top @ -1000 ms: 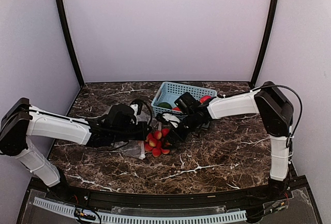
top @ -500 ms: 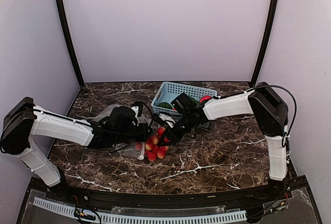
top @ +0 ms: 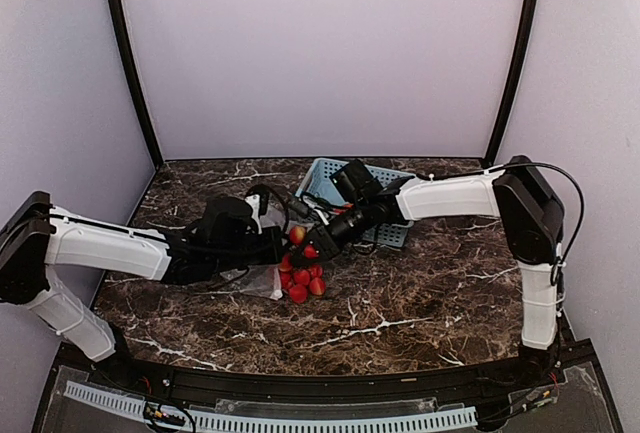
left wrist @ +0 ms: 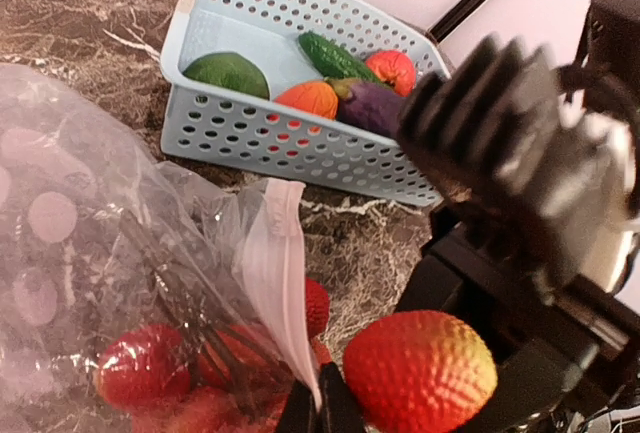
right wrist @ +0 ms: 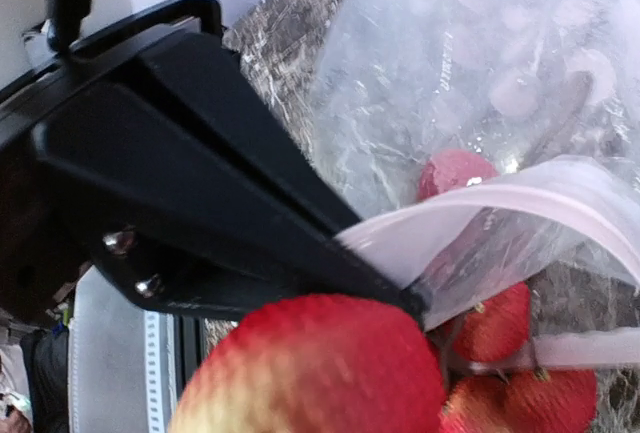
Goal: Place the food in the zip-top bag and seal the zipper
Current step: Adjust the fake fruit in the zipper food storage bag.
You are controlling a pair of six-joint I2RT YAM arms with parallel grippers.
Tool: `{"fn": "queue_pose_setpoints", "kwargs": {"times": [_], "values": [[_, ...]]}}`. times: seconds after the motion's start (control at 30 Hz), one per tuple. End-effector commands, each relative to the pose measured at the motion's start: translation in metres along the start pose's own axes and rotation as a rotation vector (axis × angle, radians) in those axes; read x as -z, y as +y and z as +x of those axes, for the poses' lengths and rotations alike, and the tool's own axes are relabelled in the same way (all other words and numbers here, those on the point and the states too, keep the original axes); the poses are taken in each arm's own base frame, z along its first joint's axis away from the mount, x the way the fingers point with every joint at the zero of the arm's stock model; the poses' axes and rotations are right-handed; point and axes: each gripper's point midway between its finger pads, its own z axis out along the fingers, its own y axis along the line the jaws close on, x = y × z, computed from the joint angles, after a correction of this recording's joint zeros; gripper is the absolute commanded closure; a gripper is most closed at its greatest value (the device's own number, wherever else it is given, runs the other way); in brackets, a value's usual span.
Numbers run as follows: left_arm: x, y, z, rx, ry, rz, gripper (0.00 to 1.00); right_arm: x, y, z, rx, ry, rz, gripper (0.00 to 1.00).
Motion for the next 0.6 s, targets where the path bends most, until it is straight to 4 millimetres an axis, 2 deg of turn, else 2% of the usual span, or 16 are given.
{"fn": "queue_pose_setpoints", "kwargs": {"times": [0.0, 0.1, 0.17, 0.23, 0.37, 0.43, 0.57], "values": [[0.033, -0.048, -0.055, 0.05, -0.151, 0.168, 0.99, -0.005, -0.02, -0.021, -0.073, -0.068, -0.027, 0.78], [0.056, -0.057, -0.079, 0.066, -0.241, 0.205, 0.99, -0.007, -0.029, -0.02, -0.085, -0.07, -0.013, 0.77], [0.063, -0.055, -0.085, 0.065, -0.269, 0.195, 0.99, -0.005, -0.025, -0.02, -0.066, -0.073, -0.012, 0.76], [0.059, -0.051, -0.081, 0.059, -0.263, 0.176, 0.99, -0.001, -0.018, -0.024, -0.04, -0.085, -0.018, 0.74], [0.039, -0.048, -0.061, 0.084, -0.199, 0.188, 0.99, 0.001, -0.006, -0.037, -0.01, -0.114, -0.05, 0.71], [0.029, -0.048, -0.053, 0.099, -0.174, 0.203, 0.99, -0.001, -0.002, -0.046, -0.01, -0.12, -0.078, 0.7], [0.019, -0.051, -0.045, 0.084, -0.14, 0.219, 0.99, -0.009, 0.007, -0.047, -0.035, -0.106, -0.163, 0.69]]}}
